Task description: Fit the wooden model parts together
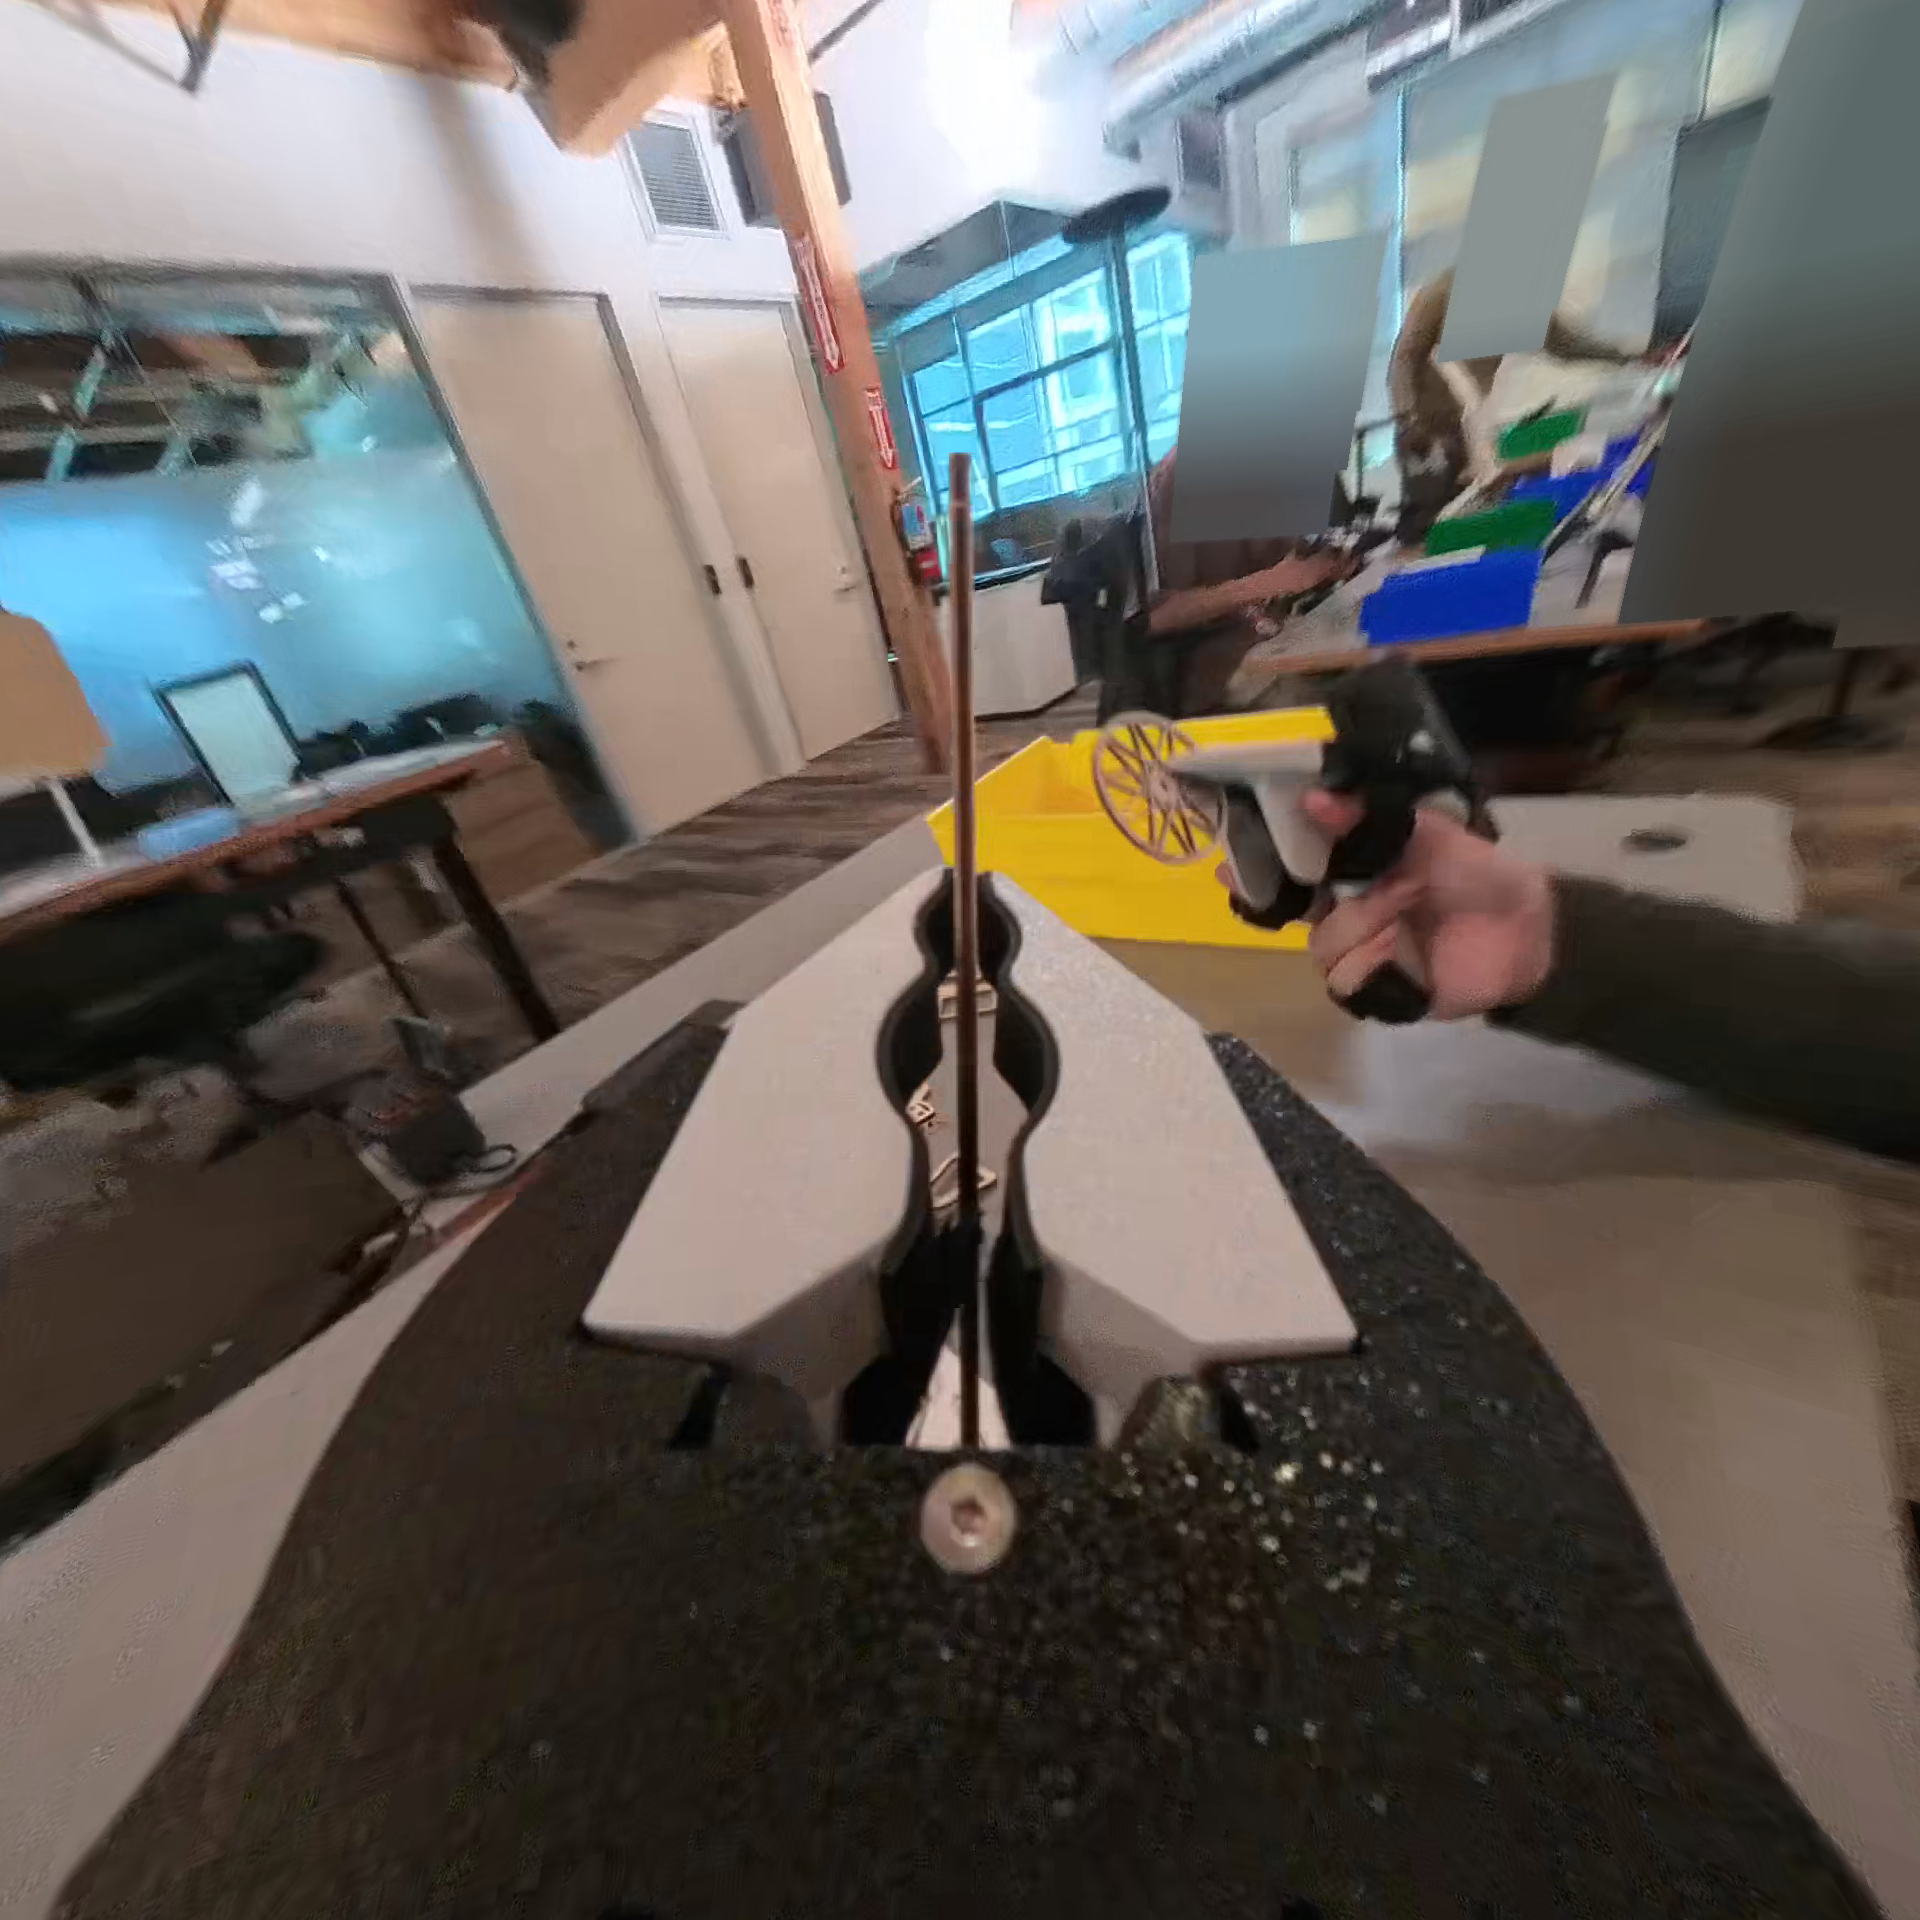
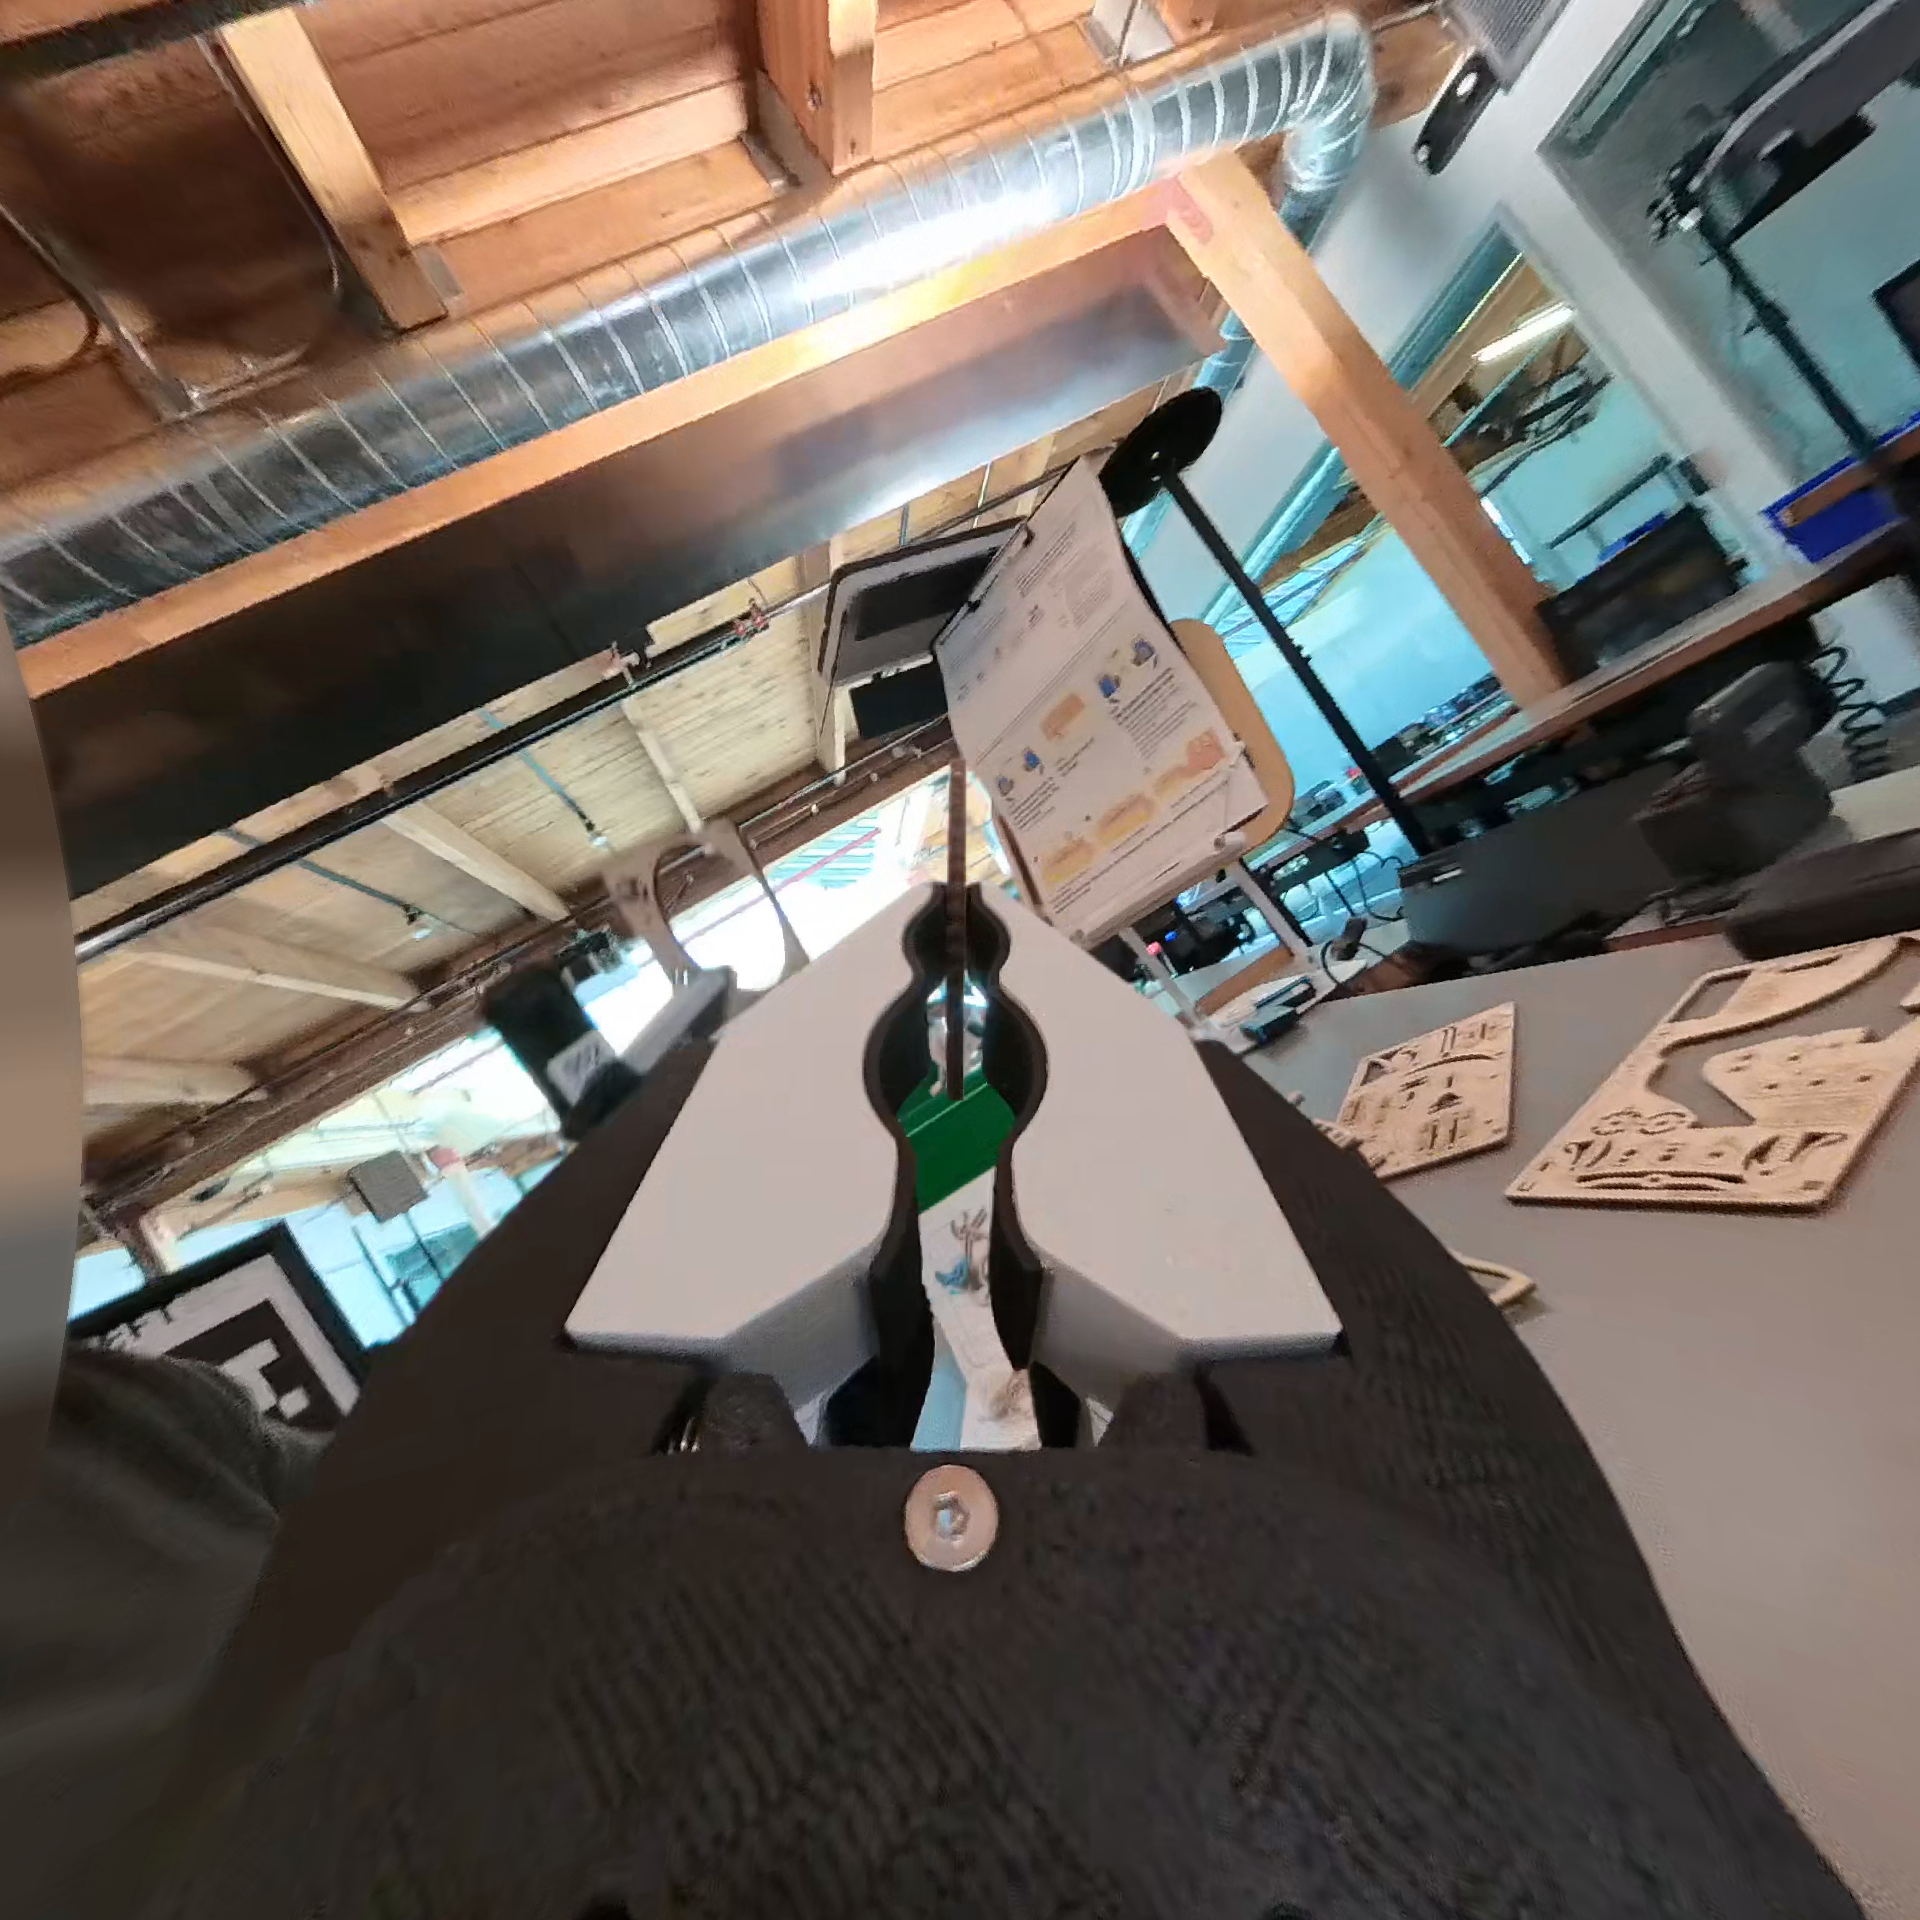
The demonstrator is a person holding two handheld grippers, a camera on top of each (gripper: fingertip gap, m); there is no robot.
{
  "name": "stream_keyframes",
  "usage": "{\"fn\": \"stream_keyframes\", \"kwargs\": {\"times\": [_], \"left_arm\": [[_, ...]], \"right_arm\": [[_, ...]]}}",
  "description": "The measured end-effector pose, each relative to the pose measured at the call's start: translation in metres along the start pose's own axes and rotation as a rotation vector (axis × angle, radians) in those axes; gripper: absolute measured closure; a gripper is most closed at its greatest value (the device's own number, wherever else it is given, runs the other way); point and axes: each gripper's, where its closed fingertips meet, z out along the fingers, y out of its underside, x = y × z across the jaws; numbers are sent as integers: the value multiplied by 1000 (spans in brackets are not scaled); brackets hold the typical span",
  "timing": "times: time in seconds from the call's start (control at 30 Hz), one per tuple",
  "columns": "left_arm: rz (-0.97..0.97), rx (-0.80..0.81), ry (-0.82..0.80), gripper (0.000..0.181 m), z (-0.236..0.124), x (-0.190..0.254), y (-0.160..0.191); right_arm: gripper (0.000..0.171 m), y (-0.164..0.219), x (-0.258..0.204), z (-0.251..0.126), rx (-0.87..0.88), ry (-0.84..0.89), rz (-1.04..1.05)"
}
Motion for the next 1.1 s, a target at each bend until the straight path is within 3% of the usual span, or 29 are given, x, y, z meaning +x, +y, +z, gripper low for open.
{"fn": "stream_keyframes", "kwargs": {"times": [0.07, 0.13, 0.23, 0.43, 0.57, 0.67, 0.7, 0.73, 0.8, 0.87, 0.97, 1.03, 1.1], "left_arm": [[-123, -30, -17, 181, -23, -35, -14], [-240, -152, -121, 181, -40, -87, -3], [-421, -365, -222, 181, -53, -157, 41], [-944, -602, -206, 181, -38, -224, 138], [-975, -727, -328, 181, -46, -247, 202], [-1055, -721, -338, 181, -48, -246, 225], [-1084, -702, -347, 177, -48, -248, 229], [-1100, -706, -385, 158, -51, -252, 236], [-979, -758, -459, 141, -62, -263, 246], [-684, -774, -561, 130, -71, -284, 237], [-293, -627, -705, 119, -73, -303, 174], [-116, -410, -728, 118, -63, -282, 106], [-19, -211, -568, 127, -37, -219, 48]], "right_arm": [[171, 8, -5, 4, -40, -23, -33], [171, 16, -7, 7, -78, -16, -83], [171, 27, -3, 10, -123, -1, -112], [171, 40, 21, 6, -138, 15, 19], [171, 40, 23, 4, -131, -21, 106], [171, 40, 19, 5, -135, -52, 143], [171, 40, 19, 5, -133, -52, 146], [171, 39, 20, 4, -130, -50, 149], [171, 37, 22, 3, -115, -41, 159], [171, 38, 25, 3, -104, -25, 151], [171, 45, 21, 6, -121, -10, 84], [171, 50, 14, 10, -143, -29, 3], [171, 54, -2, 14, -164, -95, -82]]}}
